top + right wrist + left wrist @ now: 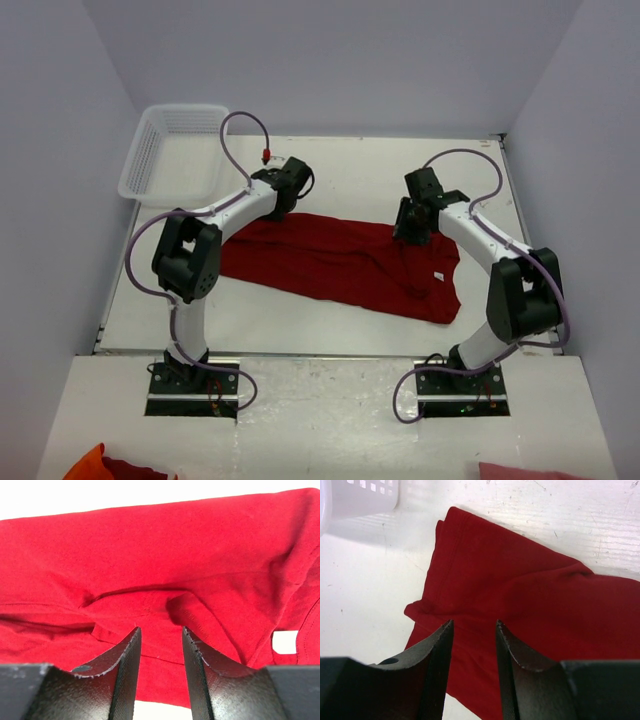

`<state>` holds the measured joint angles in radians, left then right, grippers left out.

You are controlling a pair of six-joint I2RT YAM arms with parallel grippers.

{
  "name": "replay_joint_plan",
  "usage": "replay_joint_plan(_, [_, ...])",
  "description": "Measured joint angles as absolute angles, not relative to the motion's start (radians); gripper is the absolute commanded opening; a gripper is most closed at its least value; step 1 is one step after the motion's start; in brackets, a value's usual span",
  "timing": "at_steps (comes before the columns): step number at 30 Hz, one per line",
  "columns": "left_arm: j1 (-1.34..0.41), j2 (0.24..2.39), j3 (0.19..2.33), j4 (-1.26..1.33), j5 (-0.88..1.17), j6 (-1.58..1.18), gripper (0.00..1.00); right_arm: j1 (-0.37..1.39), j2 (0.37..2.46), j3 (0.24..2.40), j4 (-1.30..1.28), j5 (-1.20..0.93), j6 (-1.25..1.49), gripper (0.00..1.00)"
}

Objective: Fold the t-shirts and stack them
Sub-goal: Fold the other side of the tshirt into a rectangle

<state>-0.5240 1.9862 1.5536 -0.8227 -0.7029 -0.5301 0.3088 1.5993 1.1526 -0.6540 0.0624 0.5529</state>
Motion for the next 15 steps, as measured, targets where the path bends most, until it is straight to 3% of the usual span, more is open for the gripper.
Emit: replay_joint_plan(15, [-0.524, 1.986, 1.568, -0.818, -0.694, -0.527, 0.4, 0.276, 1.684, 1.11, -0.56, -0.002, 0.54, 0.33])
